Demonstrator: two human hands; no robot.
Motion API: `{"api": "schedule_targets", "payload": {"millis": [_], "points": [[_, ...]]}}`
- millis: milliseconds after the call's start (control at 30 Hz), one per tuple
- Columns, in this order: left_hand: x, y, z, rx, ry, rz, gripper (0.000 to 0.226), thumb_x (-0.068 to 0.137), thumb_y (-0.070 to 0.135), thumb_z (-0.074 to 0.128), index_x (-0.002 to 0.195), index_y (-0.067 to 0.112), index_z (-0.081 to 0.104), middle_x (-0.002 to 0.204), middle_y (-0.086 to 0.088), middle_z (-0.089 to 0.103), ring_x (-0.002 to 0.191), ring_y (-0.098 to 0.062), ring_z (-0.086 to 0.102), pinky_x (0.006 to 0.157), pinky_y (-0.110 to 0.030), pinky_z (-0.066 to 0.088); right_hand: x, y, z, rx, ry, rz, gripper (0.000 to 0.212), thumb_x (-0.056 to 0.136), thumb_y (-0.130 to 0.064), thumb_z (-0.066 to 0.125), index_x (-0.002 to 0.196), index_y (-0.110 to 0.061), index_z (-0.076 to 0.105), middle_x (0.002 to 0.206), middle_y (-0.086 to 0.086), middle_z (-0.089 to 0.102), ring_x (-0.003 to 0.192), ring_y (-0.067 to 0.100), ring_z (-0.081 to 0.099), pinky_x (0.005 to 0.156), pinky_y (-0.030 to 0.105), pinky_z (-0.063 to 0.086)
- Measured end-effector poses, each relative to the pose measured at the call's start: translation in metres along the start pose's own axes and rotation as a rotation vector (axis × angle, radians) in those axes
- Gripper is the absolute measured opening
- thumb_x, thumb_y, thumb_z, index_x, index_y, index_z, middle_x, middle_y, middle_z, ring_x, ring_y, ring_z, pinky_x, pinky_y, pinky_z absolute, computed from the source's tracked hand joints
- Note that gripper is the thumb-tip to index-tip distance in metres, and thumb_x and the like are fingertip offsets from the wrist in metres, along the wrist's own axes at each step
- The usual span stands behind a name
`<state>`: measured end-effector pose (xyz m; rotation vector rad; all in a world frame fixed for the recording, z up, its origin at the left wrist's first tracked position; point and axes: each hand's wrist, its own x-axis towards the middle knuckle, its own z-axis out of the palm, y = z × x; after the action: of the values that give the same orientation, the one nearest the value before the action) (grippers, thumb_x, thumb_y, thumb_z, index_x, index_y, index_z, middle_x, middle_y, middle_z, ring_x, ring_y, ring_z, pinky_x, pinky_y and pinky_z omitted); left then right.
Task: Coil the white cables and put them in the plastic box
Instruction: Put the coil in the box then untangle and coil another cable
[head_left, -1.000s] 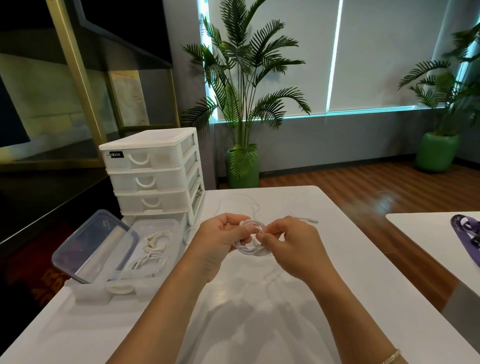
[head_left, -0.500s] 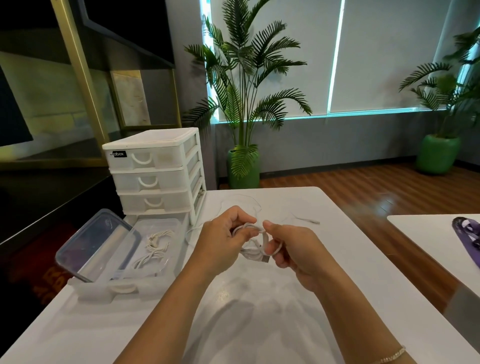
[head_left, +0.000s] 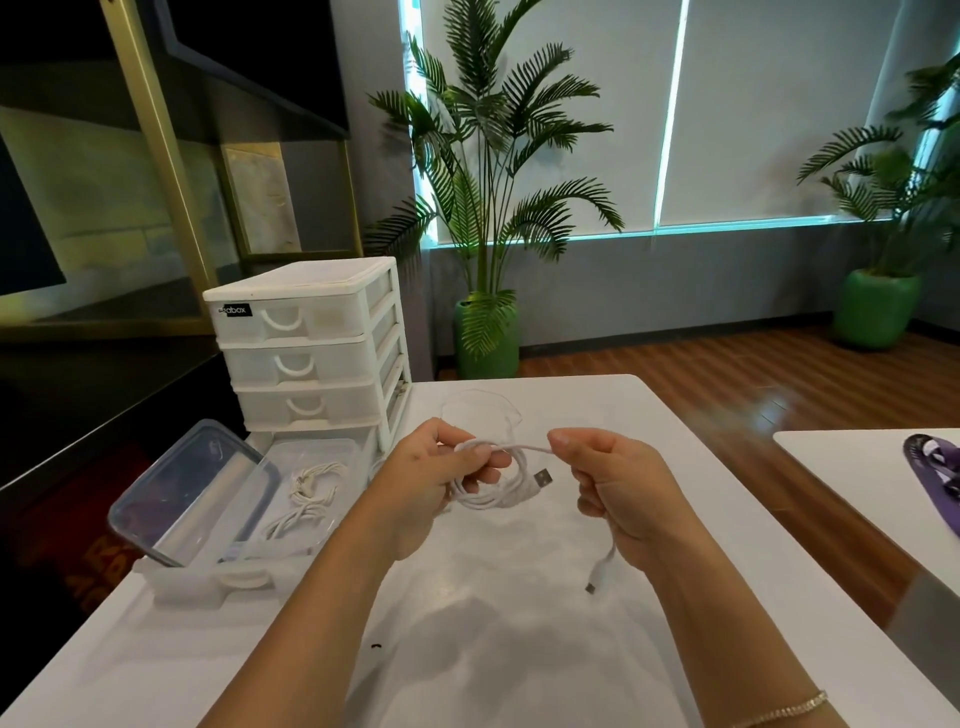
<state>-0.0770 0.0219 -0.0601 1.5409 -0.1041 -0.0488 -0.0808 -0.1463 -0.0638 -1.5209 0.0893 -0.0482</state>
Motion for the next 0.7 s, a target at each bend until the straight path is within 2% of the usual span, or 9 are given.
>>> {"api": "schedule_targets", "payload": {"millis": [133,233,300,400,467,533,600,700], "points": [[-0.007,0.004,0.004,-0.263,-0.146,-0.075,0.022,0.087,-0.009,0.048,0.072,0.005,0.049,0.066,-0.009,0.071,0.052,-0.013,0.064,0.045,-0.017,0.05,-0.002,-0.002,-0.001,-0.091,0.038,-0.02,0.017,0.086,-0.029,0.062,0.09,-0.013,0.068,0.063,0.0,0.049,0.056,0.013,0.037,0.05,0.023,0.035],[-0.01,0.002,0.005,-0.407,-0.264,-0.076,0.028,0.069,-0.017,0.062,0.069,0.006,0.048,0.064,-0.011,0.07,0.051,-0.015,0.065,0.042,-0.017,0.05,-0.004,0.0,0.004,-0.069,-0.034,0.007,0.025,0.088,-0.032,0.058,0.084,-0.009,0.068,0.054,-0.003,0.048,0.048,0.012,0.032,0.045,0.022,0.032],[-0.01,-0.002,0.005,-0.435,-0.311,-0.057,0.037,0.055,-0.016,0.074,0.069,0.008,0.05,0.067,-0.013,0.071,0.055,-0.018,0.067,0.044,-0.018,0.052,-0.006,0.001,0.006,-0.009,-0.119,0.059,0.031,0.092,-0.035,0.052,0.081,-0.009,0.066,0.06,0.002,0.05,0.047,0.011,0.03,0.045,0.023,0.032],[-0.009,-0.003,0.006,-0.331,-0.301,-0.035,0.034,0.06,-0.005,0.079,0.065,0.011,0.05,0.066,-0.01,0.071,0.054,-0.017,0.065,0.046,-0.018,0.051,-0.006,0.002,0.004,0.161,-0.228,0.154,0.033,0.093,-0.031,0.051,0.076,-0.006,0.064,0.058,0.004,0.048,0.039,0.009,0.027,0.039,0.02,0.031],[-0.01,-0.002,0.01,-0.184,-0.245,-0.012,0.027,0.059,0.006,0.071,0.064,0.01,0.045,0.062,-0.006,0.068,0.05,-0.014,0.059,0.045,-0.017,0.048,-0.005,0.003,0.003,0.238,-0.275,0.206,0.032,0.092,-0.028,0.052,0.071,-0.005,0.062,0.051,0.003,0.048,0.033,0.007,0.026,0.034,0.018,0.029],[-0.009,-0.002,0.013,-0.002,-0.158,0.044,0.03,0.055,0.013,0.074,0.062,0.011,0.045,0.063,-0.007,0.065,0.053,-0.017,0.058,0.047,-0.018,0.047,-0.005,0.005,0.004,0.287,-0.297,0.235,0.032,0.091,-0.024,0.054,0.068,-0.004,0.061,0.045,0.003,0.046,0.03,0.007,0.025,0.031,0.017,0.027],[-0.008,-0.003,0.016,0.144,-0.072,0.128,0.032,0.057,0.015,0.08,0.061,0.014,0.048,0.07,-0.01,0.067,0.06,-0.024,0.06,0.048,-0.021,0.049,-0.004,0.007,0.004,0.316,-0.271,0.266,0.027,0.09,-0.02,0.056,0.07,-0.002,0.061,0.043,0.003,0.047,0.028,0.006,0.025,0.03,0.015,0.025],[-0.007,-0.007,0.019,0.274,0.016,0.239,0.034,0.062,0.01,0.083,0.061,0.017,0.049,0.074,0.003,0.069,0.065,-0.02,0.063,0.054,-0.028,0.053,-0.003,0.007,0.003,0.365,-0.257,0.329,0.02,0.087,-0.012,0.057,0.072,0.0,0.062,0.043,0.004,0.047,0.026,0.006,0.024,0.029,0.014,0.024]]}}
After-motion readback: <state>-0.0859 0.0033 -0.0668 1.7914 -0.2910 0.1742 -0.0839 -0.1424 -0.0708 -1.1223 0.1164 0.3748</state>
